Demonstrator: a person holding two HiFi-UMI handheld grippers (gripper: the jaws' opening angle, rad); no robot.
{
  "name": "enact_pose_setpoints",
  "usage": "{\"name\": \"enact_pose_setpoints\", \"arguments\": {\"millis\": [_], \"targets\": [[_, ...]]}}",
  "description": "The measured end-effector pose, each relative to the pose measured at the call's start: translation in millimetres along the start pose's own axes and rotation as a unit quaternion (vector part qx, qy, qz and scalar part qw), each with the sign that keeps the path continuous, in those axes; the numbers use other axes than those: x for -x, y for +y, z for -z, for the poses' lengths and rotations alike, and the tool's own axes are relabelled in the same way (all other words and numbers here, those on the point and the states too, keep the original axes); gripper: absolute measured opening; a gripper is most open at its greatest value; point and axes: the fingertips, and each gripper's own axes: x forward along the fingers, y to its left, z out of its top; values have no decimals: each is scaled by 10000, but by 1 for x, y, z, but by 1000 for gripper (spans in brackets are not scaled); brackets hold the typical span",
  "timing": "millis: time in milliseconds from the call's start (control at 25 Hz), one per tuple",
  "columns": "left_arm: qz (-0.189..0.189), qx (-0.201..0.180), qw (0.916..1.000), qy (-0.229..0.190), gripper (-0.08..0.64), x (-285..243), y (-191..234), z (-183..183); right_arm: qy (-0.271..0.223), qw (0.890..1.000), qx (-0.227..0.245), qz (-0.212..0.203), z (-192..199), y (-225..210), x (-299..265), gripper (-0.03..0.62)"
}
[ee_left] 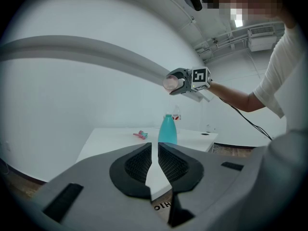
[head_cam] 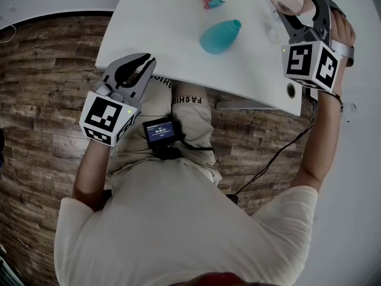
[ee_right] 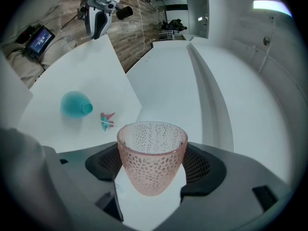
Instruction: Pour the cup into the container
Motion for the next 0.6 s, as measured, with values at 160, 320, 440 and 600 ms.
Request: {"name": "enact_pose_setpoints", "arguments": {"millis": [160, 320, 440, 600], "targets": [[-7, 13, 10000, -8, 52, 1, 1, 0, -23, 10000, 60, 35, -3, -1, 0, 371], [-18, 17, 10000, -4, 52, 1, 1, 2, -57, 9999, 96, 91, -6, 0, 1, 371], [-33, 23, 10000, -6, 51, 2, 2, 2, -80, 9997, 181, 149, -9, -1, 1, 371], [-41, 28, 10000, -7, 51, 3, 1, 2, -143, 9988, 354, 293, -14, -3, 4, 371]]}}
